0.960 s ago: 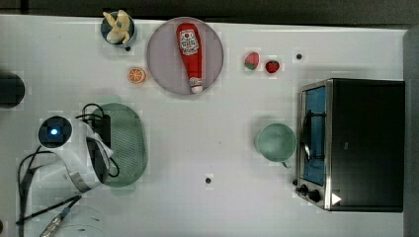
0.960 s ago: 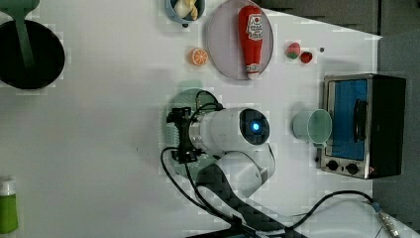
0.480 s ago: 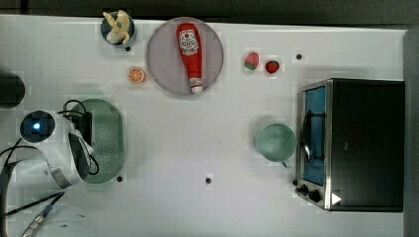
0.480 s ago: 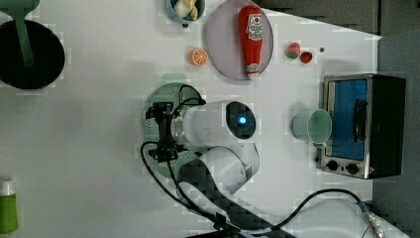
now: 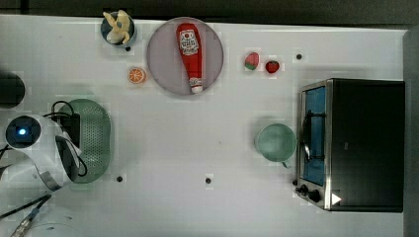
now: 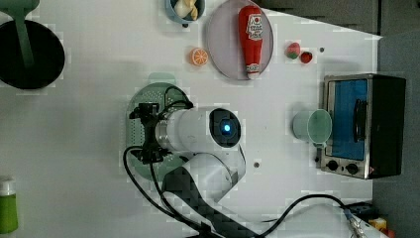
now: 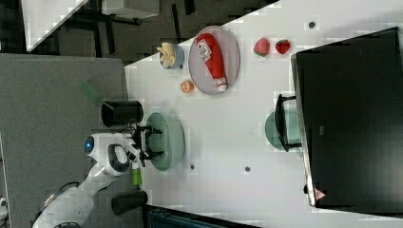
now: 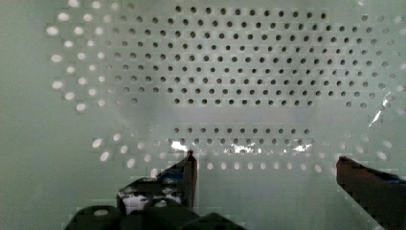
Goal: Drag strainer right to left.
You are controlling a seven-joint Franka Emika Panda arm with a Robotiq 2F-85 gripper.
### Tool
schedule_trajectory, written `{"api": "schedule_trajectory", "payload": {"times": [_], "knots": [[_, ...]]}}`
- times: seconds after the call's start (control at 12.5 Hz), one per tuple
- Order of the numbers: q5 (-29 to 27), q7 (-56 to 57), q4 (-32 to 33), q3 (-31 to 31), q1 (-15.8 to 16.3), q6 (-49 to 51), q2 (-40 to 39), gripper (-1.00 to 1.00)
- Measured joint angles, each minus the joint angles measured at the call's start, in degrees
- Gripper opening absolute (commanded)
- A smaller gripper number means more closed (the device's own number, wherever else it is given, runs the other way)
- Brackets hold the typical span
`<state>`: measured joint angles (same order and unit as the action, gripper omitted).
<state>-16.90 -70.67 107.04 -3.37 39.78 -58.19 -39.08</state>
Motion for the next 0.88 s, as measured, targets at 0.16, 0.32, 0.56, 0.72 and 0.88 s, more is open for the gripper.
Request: {"api": "schedule_trajectory", "payload": {"times": [0.16, 0.32, 0.56, 0.72, 0.88], "knots": [[0.5, 0.7, -0.2, 0.0, 0.0, 2.9, 0.0, 1.00], [4.9, 4.1, -0.1, 0.4, 0.0, 9.1, 1.4, 1.00], [9.5, 15.2, 3.0, 7.3, 3.2, 23.3, 10.7, 1.00], [10.5, 22.9, 2.5, 13.2, 4.2, 31.7, 20.0, 1.00], [11.8, 33.2, 0.5, 19.4, 4.1, 36.8, 30.9, 1.00]]}}
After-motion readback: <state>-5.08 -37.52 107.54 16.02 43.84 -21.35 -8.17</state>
